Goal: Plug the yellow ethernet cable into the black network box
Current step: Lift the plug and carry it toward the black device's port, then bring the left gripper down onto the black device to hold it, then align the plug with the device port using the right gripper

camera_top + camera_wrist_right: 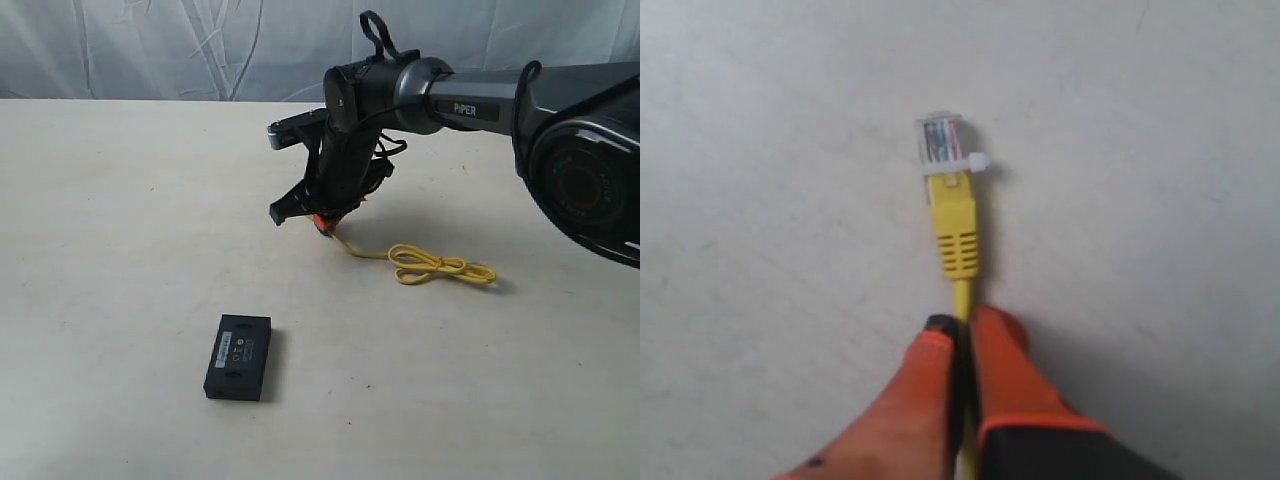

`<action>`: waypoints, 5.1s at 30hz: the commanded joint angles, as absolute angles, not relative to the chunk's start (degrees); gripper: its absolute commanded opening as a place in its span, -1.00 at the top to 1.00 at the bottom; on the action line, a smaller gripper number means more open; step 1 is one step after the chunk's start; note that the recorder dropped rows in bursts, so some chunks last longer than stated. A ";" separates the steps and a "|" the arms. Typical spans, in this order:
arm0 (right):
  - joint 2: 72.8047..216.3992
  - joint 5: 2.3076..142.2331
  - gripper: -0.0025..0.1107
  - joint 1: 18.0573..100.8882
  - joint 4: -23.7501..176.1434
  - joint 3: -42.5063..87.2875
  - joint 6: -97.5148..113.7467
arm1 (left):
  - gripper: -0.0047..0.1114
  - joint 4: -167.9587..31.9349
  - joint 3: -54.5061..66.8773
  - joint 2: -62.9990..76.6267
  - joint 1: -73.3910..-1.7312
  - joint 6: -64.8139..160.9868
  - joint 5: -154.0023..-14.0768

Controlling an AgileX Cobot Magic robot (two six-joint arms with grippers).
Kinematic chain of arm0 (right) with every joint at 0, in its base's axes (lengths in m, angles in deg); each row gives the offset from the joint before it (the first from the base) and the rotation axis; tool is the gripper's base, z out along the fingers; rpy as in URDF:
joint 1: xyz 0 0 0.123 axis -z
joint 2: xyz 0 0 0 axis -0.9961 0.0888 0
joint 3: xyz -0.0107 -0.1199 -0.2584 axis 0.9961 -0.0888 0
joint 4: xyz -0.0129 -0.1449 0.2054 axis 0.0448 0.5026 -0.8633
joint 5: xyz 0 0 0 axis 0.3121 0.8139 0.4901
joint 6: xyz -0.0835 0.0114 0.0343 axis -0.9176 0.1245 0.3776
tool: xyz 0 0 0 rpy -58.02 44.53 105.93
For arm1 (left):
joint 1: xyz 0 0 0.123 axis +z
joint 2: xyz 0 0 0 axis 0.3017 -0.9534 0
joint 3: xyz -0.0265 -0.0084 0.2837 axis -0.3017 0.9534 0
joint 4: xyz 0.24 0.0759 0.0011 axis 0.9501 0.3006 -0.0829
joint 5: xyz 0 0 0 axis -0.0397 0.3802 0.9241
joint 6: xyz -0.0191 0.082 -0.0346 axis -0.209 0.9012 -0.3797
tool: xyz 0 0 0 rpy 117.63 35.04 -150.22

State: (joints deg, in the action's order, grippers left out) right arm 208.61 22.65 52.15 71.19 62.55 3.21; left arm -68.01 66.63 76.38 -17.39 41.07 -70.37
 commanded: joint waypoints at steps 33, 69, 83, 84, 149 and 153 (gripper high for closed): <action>175.51 39.65 0.96 51.73 53.90 15.61 -41.20 | 0.92 -68.37 66.88 76.63 -17.12 41.07 -70.77; 175.24 38.10 0.96 52.88 53.75 14.77 -33.17 | 0.92 -95.83 29.09 17.93 -18.60 67.86 -31.75; 175.24 39.06 0.96 56.95 53.76 14.77 -31.48 | 0.92 -105.87 31.34 -4.93 -48.08 69.77 -47.25; 175.24 39.44 0.96 56.95 53.76 14.77 -31.48 | 0.92 -107.33 31.34 -6.44 -49.18 70.62 -47.92; 177.38 47.64 0.97 37.47 56.45 10.67 -31.08 | 0.92 -129.47 14.87 -34.33 -32.09 110.76 -39.92; 177.53 45.72 0.97 37.47 58.04 10.67 -31.08 | 0.92 -129.47 14.87 -34.92 -32.09 110.76 -39.14</action>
State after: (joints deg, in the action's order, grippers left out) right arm 177.41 46.81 37.54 56.49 10.84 -31.10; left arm -128.60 15.18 -34.47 -32.16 110.44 -40.14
